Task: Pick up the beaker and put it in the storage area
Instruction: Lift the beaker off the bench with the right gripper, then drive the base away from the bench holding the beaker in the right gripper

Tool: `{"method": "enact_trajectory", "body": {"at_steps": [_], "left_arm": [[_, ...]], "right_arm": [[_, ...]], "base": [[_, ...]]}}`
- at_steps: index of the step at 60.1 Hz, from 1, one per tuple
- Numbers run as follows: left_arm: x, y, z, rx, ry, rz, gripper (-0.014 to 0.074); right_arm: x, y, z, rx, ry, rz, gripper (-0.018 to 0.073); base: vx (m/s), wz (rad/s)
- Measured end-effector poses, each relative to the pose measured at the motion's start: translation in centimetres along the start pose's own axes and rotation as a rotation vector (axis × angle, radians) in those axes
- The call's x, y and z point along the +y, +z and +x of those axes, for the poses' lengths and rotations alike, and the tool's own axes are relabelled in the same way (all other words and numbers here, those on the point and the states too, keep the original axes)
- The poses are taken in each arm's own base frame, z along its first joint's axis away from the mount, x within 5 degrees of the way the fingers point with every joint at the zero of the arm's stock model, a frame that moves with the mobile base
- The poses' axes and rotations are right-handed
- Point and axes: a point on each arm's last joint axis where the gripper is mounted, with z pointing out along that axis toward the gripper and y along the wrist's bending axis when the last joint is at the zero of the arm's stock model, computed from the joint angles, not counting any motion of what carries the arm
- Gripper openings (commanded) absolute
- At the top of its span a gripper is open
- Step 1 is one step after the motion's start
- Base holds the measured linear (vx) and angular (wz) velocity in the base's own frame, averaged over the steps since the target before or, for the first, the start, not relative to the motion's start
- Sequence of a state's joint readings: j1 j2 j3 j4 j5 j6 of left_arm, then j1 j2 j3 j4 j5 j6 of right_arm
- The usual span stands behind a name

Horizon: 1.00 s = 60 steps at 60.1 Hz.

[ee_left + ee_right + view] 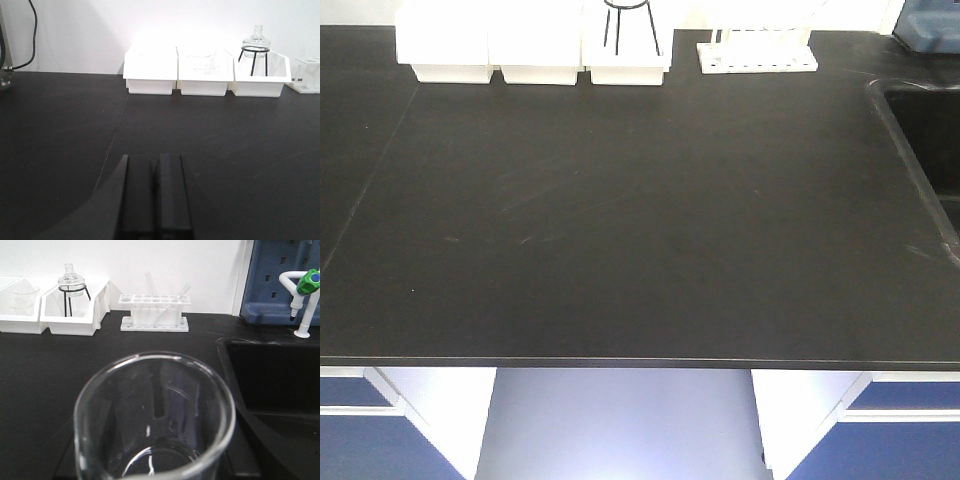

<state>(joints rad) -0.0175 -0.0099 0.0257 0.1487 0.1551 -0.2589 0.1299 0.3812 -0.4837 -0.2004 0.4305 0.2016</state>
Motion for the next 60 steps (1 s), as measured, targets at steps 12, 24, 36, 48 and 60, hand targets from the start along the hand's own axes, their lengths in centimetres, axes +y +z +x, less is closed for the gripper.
{"method": "enact_trajectory", "body": {"at_steps": [12, 24, 36, 48, 60], "left_arm": [[0.00, 0.00, 0.00, 0.000, 0.000, 0.000, -0.0008], [0.00, 0.00, 0.00, 0.000, 0.000, 0.000, -0.0008], [0.00, 0.00, 0.00, 0.000, 0.000, 0.000, -0.0008], [0.00, 0.00, 0.00, 0.000, 0.000, 0.000, -0.0008], [0.00, 0.00, 0.00, 0.000, 0.000, 0.000, -0.0008]], "right_arm": [[0.00, 0.00, 0.00, 0.000, 0.000, 0.000, -0.0003], [0.00, 0.00, 0.00, 0.000, 0.000, 0.000, -0.0003], [0.00, 0.00, 0.00, 0.000, 0.000, 0.000, -0.0003], [0.00, 0.00, 0.00, 0.000, 0.001, 0.000, -0.0003], [0.00, 0.00, 0.01, 0.001, 0.001, 0.000, -0.0003]], "base": [[-0.01, 0.01], [-0.07, 0.00], [-0.18, 0.00], [-0.25, -0.07], [-0.29, -0.30]]}}
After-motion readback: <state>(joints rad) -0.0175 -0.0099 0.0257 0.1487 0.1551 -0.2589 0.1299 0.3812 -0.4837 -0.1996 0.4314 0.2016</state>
